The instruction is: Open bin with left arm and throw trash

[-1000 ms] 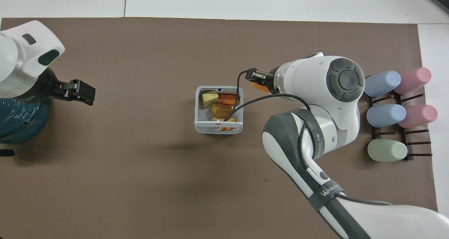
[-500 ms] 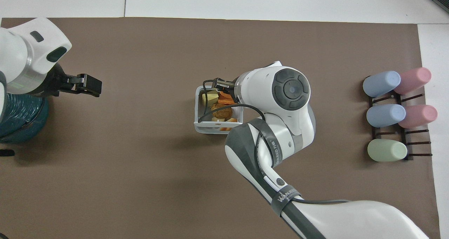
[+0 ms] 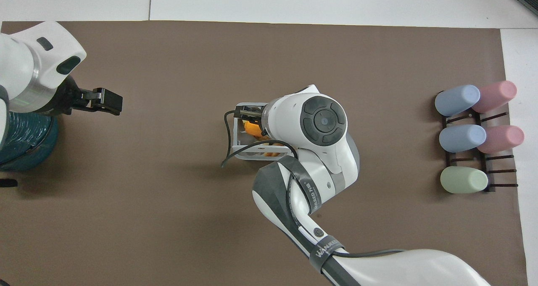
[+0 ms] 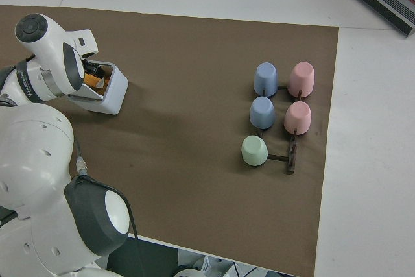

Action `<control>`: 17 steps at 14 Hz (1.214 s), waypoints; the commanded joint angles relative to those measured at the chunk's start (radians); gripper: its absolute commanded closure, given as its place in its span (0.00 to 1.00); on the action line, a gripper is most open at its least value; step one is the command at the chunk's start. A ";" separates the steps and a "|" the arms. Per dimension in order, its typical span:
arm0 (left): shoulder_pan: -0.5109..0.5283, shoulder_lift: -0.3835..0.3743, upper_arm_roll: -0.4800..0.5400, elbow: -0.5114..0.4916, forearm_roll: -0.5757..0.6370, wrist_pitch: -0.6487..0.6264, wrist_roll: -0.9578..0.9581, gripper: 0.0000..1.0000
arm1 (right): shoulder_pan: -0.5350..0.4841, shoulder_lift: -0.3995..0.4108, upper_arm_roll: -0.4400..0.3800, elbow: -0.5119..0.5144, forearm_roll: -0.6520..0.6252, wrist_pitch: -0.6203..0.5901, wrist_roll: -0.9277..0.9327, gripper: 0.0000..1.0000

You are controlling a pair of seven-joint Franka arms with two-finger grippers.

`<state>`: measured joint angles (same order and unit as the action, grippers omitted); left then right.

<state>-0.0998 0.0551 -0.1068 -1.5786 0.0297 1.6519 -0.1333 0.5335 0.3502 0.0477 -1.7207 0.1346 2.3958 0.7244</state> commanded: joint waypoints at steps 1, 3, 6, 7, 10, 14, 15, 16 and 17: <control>-0.003 -0.037 0.006 -0.054 0.012 0.042 0.008 0.00 | -0.004 0.001 0.001 0.001 -0.009 -0.009 0.023 0.00; 0.000 -0.041 0.006 -0.066 0.012 0.055 0.011 0.00 | -0.004 0.000 0.001 0.003 -0.015 -0.010 0.024 0.00; 0.006 -0.055 0.007 -0.095 0.012 0.083 0.011 0.00 | -0.020 -0.016 -0.008 -0.023 -0.020 -0.012 0.017 0.00; 0.006 -0.054 0.007 -0.095 0.012 0.085 0.011 0.00 | -0.036 -0.031 -0.011 -0.036 -0.021 -0.012 0.012 0.00; 0.006 -0.054 0.007 -0.095 0.012 0.089 0.008 0.00 | -0.121 -0.112 -0.011 -0.083 -0.062 -0.067 -0.038 0.00; 0.005 -0.054 0.009 -0.095 0.012 0.089 0.008 0.00 | -0.246 -0.218 -0.009 -0.109 -0.098 -0.188 -0.158 0.00; 0.005 -0.054 0.007 -0.095 0.012 0.089 0.008 0.00 | -0.275 -0.256 -0.009 -0.131 -0.098 -0.214 -0.193 0.00; 0.006 -0.054 0.007 -0.095 0.012 0.089 0.009 0.00 | -0.308 -0.298 -0.009 -0.163 -0.098 -0.237 -0.230 0.00; 0.006 -0.054 0.009 -0.095 0.012 0.089 0.011 0.00 | -0.334 -0.341 -0.009 -0.196 -0.098 -0.253 -0.267 0.00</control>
<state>-0.0977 0.0352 -0.1003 -1.6302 0.0297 1.7148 -0.1333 0.2482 0.1145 0.0245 -1.8117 0.0537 2.1563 0.5151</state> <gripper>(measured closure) 0.000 0.000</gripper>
